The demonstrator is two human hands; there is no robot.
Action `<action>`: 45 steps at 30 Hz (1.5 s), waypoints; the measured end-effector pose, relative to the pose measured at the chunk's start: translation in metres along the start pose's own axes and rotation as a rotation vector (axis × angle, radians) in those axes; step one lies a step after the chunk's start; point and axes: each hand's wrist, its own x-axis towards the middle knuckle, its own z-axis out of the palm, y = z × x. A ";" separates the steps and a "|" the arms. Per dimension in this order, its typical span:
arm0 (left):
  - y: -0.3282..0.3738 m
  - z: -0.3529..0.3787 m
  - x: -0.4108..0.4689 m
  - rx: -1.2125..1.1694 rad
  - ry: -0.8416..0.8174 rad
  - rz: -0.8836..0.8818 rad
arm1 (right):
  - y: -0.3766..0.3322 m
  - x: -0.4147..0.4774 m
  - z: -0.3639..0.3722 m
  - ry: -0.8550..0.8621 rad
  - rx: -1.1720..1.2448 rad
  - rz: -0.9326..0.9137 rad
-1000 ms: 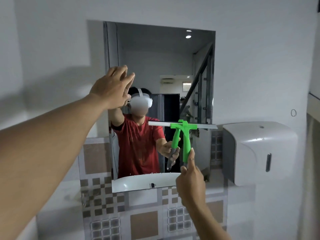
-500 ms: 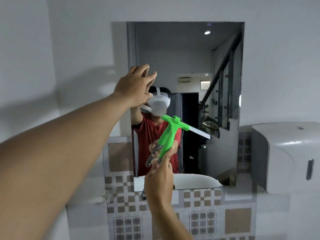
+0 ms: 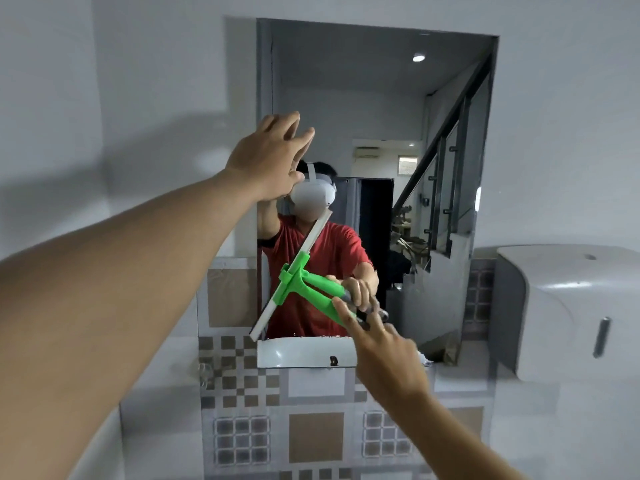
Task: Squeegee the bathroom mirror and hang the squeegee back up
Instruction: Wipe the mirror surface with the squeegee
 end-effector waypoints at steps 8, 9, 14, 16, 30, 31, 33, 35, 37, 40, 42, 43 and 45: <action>0.011 0.016 -0.022 0.013 0.129 -0.029 | 0.077 -0.013 -0.014 0.023 -0.083 0.066; 0.013 0.019 -0.027 0.009 0.135 -0.026 | 0.085 -0.017 -0.012 0.036 -0.071 0.103; 0.031 0.039 -0.051 -0.052 0.048 0.033 | 0.111 -0.039 -0.003 0.023 0.005 0.271; 0.036 0.047 -0.056 -0.050 -0.006 0.021 | 0.111 -0.044 0.000 0.028 0.021 0.312; 0.040 0.045 -0.056 -0.083 0.011 -0.003 | 0.043 -0.080 0.051 0.017 0.547 0.724; 0.040 0.042 -0.055 -0.092 0.024 -0.003 | 0.033 -0.081 0.054 0.015 0.590 0.748; 0.040 0.037 -0.053 -0.079 0.051 0.005 | 0.015 -0.080 0.057 0.017 0.676 0.771; 0.039 0.033 -0.053 -0.045 0.054 0.012 | -0.002 -0.076 0.058 0.012 0.764 0.798; 0.038 0.034 -0.055 -0.032 0.048 0.017 | -0.023 -0.073 0.057 0.013 0.891 0.833; 0.040 0.035 -0.057 -0.036 0.041 0.006 | -0.064 -0.070 0.061 0.001 1.070 0.880; 0.040 0.036 -0.057 -0.033 0.029 0.000 | -0.091 -0.069 0.071 -0.030 1.154 0.890; 0.039 0.036 -0.057 -0.029 0.023 0.001 | -0.105 -0.069 0.074 -0.048 1.185 0.885; 0.038 0.036 -0.057 -0.029 0.016 -0.002 | -0.127 -0.068 0.079 -0.062 1.163 0.818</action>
